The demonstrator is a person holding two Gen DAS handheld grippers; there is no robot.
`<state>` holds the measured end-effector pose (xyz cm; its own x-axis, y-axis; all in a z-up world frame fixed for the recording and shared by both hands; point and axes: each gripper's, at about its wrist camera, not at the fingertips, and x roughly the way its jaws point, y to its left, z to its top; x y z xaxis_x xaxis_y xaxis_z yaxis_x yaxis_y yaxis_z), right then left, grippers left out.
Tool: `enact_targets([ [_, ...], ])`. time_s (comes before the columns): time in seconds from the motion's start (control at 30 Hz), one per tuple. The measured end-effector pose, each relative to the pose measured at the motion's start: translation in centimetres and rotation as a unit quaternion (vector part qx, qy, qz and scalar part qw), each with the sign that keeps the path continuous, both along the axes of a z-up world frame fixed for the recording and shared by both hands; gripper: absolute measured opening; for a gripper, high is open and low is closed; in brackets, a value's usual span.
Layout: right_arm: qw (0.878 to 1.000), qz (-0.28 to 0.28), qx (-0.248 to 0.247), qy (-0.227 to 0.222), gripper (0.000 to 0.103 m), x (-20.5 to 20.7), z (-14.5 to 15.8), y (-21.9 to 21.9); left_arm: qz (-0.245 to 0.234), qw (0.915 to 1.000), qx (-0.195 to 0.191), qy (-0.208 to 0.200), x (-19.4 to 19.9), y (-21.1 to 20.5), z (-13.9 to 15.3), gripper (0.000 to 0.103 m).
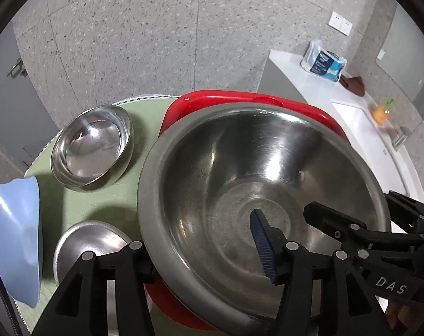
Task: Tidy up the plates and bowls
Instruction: 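Lift the large steel bowl with both grippers and lower it into the red basin, then open both grippers to release the bowl inside the red basin, then move both grippers to the light blue plate and grasp its edge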
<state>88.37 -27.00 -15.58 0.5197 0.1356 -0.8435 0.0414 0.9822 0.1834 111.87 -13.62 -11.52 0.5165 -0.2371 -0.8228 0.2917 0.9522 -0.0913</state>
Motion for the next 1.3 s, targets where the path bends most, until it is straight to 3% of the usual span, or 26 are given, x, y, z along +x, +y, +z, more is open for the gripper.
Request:
enact_targets([
  [0.2, 0.999, -0.018, 0.029, 0.004, 0.068, -0.3, 0.6, -0.7, -0.001, 0.9997, -0.023, 0.012, -0.1, 1.1, 0.3, 0.06],
  [0.27, 0.999, -0.029, 0.024, 0.002, 0.075, -0.5, 0.9, -0.9, -0.004, 0.9994, -0.031, 0.017, 0.0, 1.6, 0.3, 0.063],
  [0.47, 0.998, -0.055, 0.03, -0.005, 0.076, -1.6, 1.9, -0.8, -0.025, 0.9984, -0.045, 0.024, -0.7, 2.6, 0.8, 0.073],
  [0.5, 0.998, -0.061, 0.027, -0.008, 0.082, -1.8, 2.1, -0.7, -0.031, 0.9982, -0.047, 0.021, -1.0, 2.9, 1.1, 0.074],
  [0.57, 0.997, -0.076, 0.006, -0.018, 0.087, -2.5, 2.8, -0.2, -0.032, 0.9988, -0.036, -0.006, -1.7, 3.5, 1.9, 0.092],
  [0.6, 0.996, -0.084, -0.006, -0.026, 0.087, -2.9, 3.4, 0.3, -0.035, 0.9986, -0.032, -0.021, -2.3, 3.8, 2.1, 0.095],
  [0.73, 0.99, -0.125, -0.059, -0.042, 0.087, -4.6, 4.9, 1.8, -0.052, 0.9963, -0.024, -0.064, -3.9, 6.4, 3.7, 0.096],
  [0.9, 0.982, -0.135, -0.099, -0.09, 0.088, -6.3, 7.4, 8.0, -0.032, 0.9929, -0.011, -0.114, -5.6, 13.1, 4.9, 0.1],
  [1.03, 0.983, -0.107, -0.095, -0.112, 0.09, -6.3, 7.7, 14.4, -0.004, 0.9887, 0.008, -0.149, -6.7, 20.1, 5.0, 0.102],
  [1.3, 0.992, -0.023, -0.077, -0.101, 0.091, -3.1, 5.2, 26.5, 0.082, 0.9885, 0.02, -0.126, -7.1, 32.5, 2.2, 0.102],
])
